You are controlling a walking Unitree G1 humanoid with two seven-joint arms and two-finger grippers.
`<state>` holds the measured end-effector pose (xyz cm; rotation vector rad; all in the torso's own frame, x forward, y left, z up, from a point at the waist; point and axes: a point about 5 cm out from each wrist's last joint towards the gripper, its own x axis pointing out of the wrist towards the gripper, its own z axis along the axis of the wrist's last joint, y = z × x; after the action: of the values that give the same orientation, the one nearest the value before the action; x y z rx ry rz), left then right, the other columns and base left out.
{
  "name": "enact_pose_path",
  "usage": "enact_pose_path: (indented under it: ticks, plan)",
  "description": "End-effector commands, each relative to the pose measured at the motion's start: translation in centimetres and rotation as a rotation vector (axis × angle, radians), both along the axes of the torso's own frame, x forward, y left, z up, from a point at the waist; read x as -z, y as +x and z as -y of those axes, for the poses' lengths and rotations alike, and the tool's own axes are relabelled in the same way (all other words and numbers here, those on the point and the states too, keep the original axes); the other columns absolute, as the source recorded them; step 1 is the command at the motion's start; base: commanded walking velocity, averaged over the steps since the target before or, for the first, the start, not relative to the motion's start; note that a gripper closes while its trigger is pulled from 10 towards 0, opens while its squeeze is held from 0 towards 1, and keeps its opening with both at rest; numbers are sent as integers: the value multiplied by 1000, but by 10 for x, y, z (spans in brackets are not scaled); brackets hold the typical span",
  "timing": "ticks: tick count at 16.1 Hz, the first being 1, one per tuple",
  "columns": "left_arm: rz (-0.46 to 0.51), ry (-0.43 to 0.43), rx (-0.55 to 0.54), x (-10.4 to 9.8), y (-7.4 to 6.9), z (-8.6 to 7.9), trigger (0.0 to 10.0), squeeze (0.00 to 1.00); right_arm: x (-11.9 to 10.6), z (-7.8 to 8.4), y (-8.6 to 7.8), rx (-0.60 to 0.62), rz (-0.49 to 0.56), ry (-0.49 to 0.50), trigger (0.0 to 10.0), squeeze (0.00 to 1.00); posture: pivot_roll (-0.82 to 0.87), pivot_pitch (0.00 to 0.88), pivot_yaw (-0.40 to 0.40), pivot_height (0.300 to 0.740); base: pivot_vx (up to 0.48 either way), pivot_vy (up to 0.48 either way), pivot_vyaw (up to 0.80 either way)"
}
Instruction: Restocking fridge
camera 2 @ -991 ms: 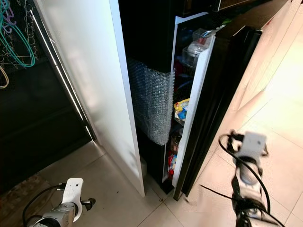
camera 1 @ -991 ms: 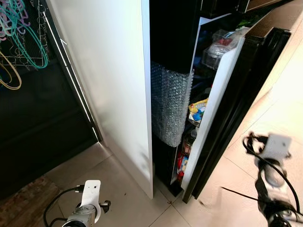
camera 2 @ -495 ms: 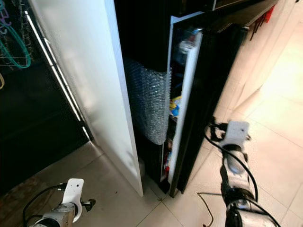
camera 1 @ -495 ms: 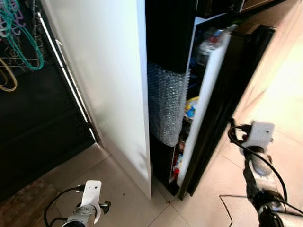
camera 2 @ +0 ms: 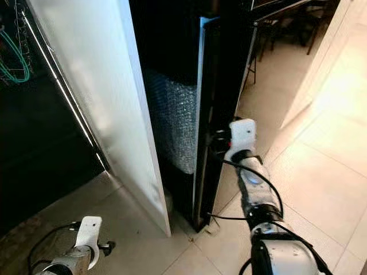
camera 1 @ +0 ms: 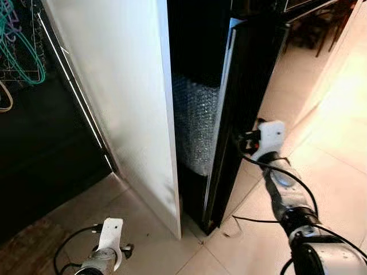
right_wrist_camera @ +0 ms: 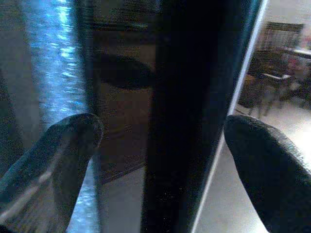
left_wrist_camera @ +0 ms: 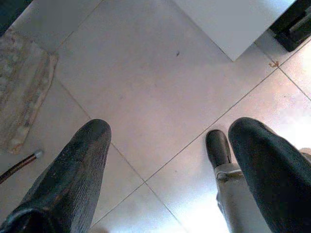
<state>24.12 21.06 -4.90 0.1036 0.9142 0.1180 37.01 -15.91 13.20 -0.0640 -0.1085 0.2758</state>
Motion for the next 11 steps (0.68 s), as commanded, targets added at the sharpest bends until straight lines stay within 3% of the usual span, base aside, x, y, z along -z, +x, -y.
enact_pose_path:
  ticks: [1,5,7,11]
  plan:
    - [-1,-4,-4,0,0,1,10000,0,-12,-20,5,-98,30,-45,10000,0,4,0,6,740,0,0,0]
    - [1,-9,-10,0,1,2,10000,0,-13,-19,4,-105,25,-38,10000,0,11,0,-1,740,0,0,0]
    - [0,-11,-10,0,1,2,10000,0,-10,-6,0,-110,29,-16,10000,0,11,0,-1,740,0,0,0]
    - [0,-12,-6,0,2,3,10000,0,-1,-10,-17,-312,18,-53,10000,0,0,0,0,740,0,0,0]
